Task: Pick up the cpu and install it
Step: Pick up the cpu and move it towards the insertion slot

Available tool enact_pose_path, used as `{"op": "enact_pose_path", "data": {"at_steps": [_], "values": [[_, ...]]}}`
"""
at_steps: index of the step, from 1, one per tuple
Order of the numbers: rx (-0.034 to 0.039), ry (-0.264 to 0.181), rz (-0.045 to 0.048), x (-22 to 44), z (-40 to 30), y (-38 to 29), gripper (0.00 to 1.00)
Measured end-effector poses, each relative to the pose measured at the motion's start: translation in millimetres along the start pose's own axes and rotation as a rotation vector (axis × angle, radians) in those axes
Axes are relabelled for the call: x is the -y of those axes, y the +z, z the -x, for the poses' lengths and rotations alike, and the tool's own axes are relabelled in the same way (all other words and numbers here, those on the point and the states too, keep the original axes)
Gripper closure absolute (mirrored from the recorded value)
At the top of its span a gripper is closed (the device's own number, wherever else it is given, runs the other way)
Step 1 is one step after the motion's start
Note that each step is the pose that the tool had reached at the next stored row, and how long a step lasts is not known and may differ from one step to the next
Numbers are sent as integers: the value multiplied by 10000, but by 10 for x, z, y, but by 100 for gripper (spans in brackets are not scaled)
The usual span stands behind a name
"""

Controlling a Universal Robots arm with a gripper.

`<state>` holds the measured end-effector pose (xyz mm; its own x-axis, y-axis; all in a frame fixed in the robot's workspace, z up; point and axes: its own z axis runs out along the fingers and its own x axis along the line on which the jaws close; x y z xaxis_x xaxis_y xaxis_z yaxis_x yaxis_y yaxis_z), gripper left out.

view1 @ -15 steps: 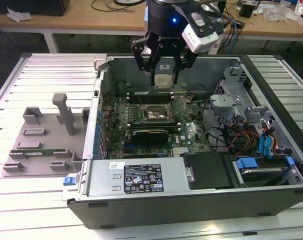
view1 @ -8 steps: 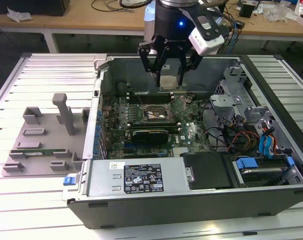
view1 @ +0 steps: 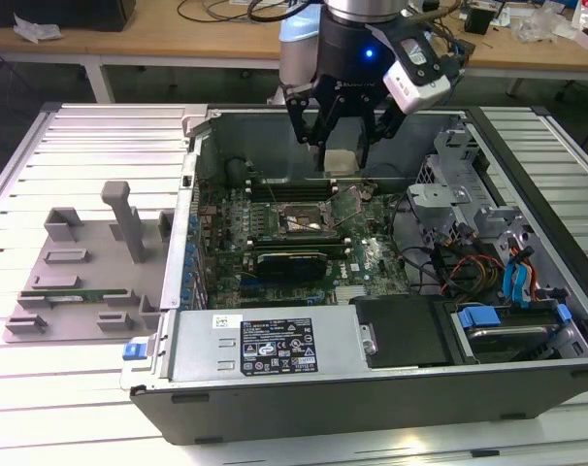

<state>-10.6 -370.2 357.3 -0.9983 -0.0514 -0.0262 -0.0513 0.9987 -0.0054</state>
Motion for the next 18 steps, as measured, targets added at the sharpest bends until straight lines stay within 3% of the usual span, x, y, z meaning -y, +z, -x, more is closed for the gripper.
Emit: {"op": "enact_pose_path", "data": {"at_steps": [8,13,18], "values": [[-1,0,-1,-25,119,68,45],[0,0,0,-105,162,126,45],[-1,0,-1,-152,41,172,45]]}}
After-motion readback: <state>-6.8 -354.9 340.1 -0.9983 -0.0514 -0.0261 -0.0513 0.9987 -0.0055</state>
